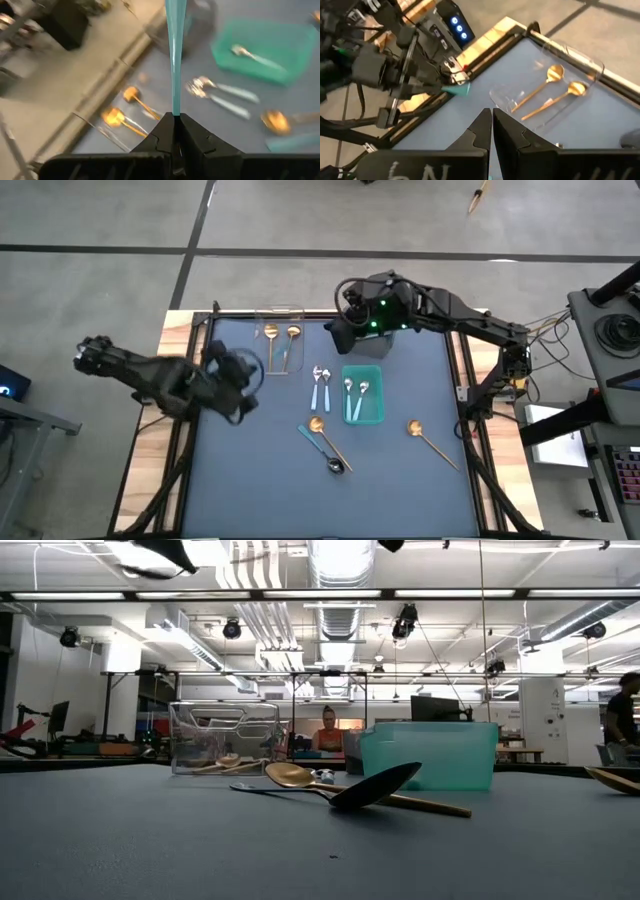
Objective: Sort silverware by color (type)
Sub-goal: Put the blue spoon into the black bin
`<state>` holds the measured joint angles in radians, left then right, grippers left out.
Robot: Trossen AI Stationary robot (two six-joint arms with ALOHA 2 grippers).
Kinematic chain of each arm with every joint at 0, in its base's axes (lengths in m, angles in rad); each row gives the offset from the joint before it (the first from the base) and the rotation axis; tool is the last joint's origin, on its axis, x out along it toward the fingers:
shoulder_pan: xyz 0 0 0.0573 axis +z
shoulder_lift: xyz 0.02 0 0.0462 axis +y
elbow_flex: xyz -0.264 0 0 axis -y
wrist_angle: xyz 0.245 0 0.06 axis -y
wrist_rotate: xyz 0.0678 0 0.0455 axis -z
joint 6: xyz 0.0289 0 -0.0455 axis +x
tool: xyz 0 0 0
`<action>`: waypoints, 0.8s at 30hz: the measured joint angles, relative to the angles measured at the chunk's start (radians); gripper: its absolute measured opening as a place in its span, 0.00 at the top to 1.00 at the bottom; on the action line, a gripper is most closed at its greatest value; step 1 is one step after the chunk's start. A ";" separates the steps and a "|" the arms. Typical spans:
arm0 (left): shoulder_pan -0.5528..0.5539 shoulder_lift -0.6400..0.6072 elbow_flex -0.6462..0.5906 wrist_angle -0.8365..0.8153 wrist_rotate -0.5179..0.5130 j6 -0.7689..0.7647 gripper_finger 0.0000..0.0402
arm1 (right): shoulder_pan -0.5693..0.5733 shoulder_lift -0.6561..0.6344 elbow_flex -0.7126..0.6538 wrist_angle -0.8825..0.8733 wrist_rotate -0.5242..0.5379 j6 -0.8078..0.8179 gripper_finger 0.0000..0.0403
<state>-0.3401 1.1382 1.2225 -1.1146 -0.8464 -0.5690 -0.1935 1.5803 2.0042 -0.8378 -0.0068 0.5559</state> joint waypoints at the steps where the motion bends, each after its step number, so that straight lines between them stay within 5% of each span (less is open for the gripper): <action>1: 0.029 0.001 0.028 0.020 -0.013 0.042 1.00 | -0.001 0.000 0.003 0.010 0.003 -0.009 0.98; 13: 0.267 0.046 0.218 0.411 -0.038 0.437 1.00 | -0.002 0.000 0.002 0.109 0.007 -0.113 0.98; 24: 0.284 0.123 0.219 0.687 -0.034 0.453 1.00 | -0.001 0.000 -0.002 0.363 0.007 -0.149 0.92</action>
<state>-0.0559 1.2610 1.4414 -0.4278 -0.8806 -0.1160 -0.1944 1.5803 2.0018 -0.4747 0.0000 0.4068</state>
